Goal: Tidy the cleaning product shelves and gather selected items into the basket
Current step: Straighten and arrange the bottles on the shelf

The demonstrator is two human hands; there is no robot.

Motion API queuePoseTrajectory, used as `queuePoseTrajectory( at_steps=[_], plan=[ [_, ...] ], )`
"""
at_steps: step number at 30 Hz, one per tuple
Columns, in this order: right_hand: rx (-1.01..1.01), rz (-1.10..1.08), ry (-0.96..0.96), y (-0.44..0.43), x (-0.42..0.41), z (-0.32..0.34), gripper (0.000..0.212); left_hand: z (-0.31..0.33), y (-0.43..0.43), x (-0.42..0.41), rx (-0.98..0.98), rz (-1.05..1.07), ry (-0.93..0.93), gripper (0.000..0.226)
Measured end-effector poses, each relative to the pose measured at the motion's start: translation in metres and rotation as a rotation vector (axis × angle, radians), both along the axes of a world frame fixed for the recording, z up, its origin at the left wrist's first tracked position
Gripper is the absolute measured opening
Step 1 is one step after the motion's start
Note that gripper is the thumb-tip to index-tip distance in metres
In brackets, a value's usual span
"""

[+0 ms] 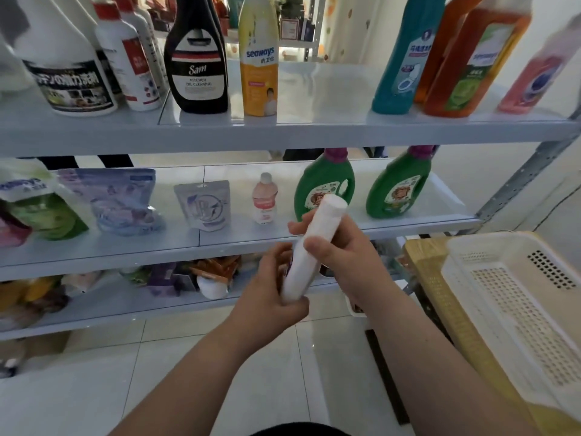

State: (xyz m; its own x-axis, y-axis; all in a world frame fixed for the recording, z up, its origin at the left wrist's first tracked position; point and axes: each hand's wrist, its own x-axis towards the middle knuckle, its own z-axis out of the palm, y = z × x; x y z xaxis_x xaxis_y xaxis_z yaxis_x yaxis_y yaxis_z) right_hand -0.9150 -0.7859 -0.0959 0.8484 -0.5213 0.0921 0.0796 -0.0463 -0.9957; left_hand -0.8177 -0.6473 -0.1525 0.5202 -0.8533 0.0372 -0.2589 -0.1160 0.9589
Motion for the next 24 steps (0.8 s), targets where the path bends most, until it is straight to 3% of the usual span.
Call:
queuePoseTrajectory(
  at_steps=[3,5,8,9,12,16,19,22,24],
  plan=[
    [0.102,-0.046,0.050,-0.012,-0.004,0.000,0.036,0.002,0.001,-0.010,-0.102,0.017,0.345,0.053],
    [0.198,-0.099,0.059,-0.018,-0.007,-0.004,0.026,0.005,-0.003,-0.020,-0.142,0.028,0.564,0.045],
    [0.362,-0.155,0.041,-0.027,-0.014,-0.013,0.017,0.011,-0.018,-0.036,-0.084,0.111,0.733,0.035],
    [0.406,-0.162,0.053,-0.030,-0.016,-0.015,0.019,0.013,-0.024,-0.042,-0.056,0.159,0.764,0.029],
    [0.592,-0.123,0.120,-0.039,-0.029,-0.020,0.052,0.017,-0.044,-0.063,-0.031,0.210,0.988,0.027],
    [0.716,-0.028,0.134,-0.057,-0.054,-0.031,0.063,0.020,-0.066,-0.092,-0.050,0.069,1.336,0.036],
    [0.687,-0.064,0.132,-0.075,-0.076,-0.039,0.072,0.014,-0.081,-0.112,-0.013,-0.011,1.303,0.046],
    [0.533,-0.099,0.122,-0.097,-0.098,-0.042,0.064,0.003,-0.095,-0.127,0.060,-0.054,1.124,0.069],
    [0.441,-0.147,0.099,-0.112,-0.111,-0.045,0.061,-0.001,-0.101,-0.137,0.072,-0.029,1.020,0.072]
  ],
)
